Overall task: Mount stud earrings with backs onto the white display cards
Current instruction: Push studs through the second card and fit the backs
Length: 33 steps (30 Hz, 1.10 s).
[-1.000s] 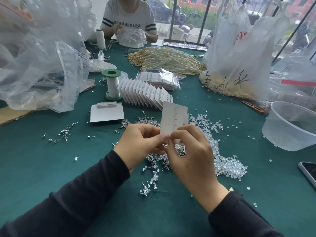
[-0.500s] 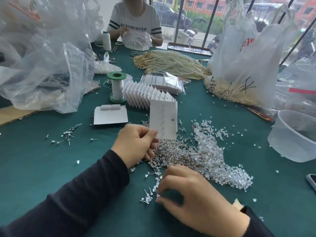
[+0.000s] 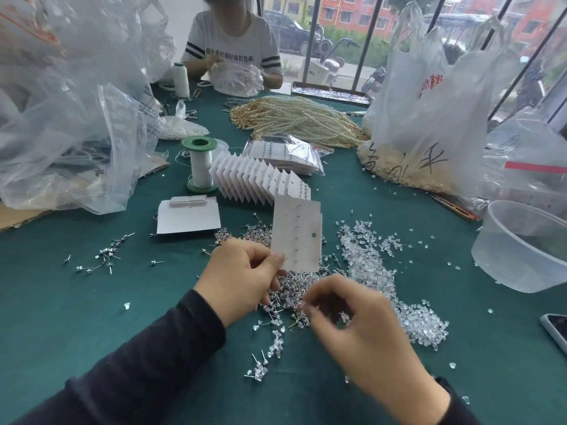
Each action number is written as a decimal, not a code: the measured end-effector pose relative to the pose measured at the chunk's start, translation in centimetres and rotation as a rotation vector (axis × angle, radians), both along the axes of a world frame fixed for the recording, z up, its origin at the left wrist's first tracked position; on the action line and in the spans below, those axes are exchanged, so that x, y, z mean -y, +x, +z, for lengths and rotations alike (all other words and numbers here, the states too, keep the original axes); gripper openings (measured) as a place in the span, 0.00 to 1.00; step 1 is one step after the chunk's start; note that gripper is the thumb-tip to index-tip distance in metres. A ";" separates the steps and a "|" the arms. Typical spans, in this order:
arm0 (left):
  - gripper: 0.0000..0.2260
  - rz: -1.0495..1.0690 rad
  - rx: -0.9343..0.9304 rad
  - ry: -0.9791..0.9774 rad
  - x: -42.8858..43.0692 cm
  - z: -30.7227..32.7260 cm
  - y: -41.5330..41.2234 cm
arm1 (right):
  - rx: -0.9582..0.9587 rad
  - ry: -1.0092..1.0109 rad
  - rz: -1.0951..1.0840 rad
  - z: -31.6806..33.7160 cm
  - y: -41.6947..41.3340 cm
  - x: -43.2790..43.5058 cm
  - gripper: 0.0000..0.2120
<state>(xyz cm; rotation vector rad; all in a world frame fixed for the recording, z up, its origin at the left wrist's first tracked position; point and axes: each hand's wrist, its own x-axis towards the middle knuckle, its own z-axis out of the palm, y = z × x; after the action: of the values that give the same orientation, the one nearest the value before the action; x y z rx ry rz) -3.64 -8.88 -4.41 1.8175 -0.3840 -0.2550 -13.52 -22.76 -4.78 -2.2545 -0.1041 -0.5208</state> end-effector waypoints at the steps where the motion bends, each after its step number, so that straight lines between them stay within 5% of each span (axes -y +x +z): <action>1: 0.16 -0.011 0.009 0.017 0.1 -0.1 -0.1 | 0.011 0.034 -0.037 0.0 0.1 0.3 0.10; 7: 0.17 -0.069 0.102 0.107 0.5 -0.2 -1.0 | 0.114 0.160 -0.147 -0.1 0.6 0.6 0.10; 12: 0.17 -0.085 0.242 0.154 0.8 0.0 -1.8 | 0.241 -0.014 -0.185 -0.1 1.1 -0.1 0.02; 33: 0.14 -0.041 0.376 0.230 0.8 -0.3 -2.3 | 0.231 -0.068 -0.185 -0.9 1.1 -0.6 0.04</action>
<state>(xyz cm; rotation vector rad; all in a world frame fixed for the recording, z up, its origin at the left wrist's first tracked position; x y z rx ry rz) -5.93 -9.67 -4.69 2.0895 -0.6786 0.0195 -12.43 -22.20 -5.73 -2.2750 -0.0302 -0.8882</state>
